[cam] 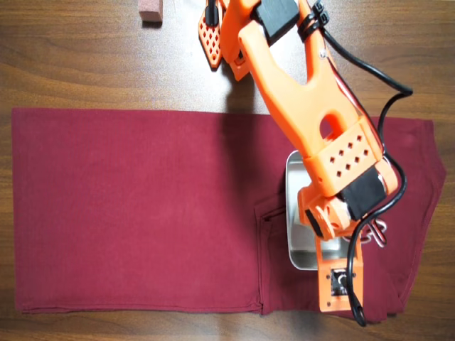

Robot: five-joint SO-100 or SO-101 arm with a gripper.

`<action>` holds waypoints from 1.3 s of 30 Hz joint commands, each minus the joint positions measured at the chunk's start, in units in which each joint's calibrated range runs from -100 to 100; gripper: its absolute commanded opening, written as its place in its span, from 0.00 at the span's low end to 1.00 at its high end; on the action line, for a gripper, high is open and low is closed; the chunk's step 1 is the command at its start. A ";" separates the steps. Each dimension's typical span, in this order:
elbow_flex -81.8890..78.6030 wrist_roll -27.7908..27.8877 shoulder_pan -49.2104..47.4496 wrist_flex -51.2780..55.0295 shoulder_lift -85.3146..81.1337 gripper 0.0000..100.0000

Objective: Grab the cube

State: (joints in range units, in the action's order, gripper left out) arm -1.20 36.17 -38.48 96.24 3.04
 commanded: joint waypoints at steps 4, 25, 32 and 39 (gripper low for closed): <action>2.88 4.64 8.54 -2.88 -7.70 0.32; -8.86 13.09 26.49 -3.44 -29.36 0.00; -66.94 17.39 43.00 -16.81 -79.34 0.00; -86.60 17.63 43.57 -8.51 -100.46 0.00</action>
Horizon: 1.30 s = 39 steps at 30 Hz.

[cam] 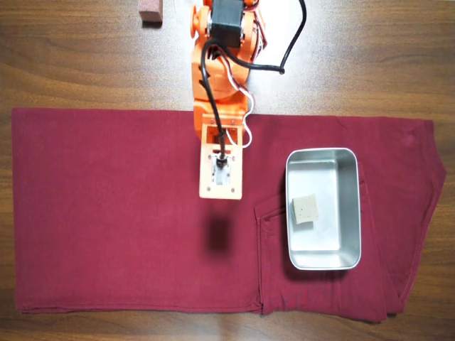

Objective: Grab the cube

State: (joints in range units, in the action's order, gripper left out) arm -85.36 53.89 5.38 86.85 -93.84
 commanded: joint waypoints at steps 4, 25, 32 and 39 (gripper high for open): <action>-6.08 -0.73 -2.41 0.70 -4.48 0.00; -14.64 -6.15 -3.66 13.15 -4.57 0.00; -14.64 -6.15 -3.66 13.15 -4.57 0.00; -14.64 -6.15 -3.66 13.15 -4.57 0.00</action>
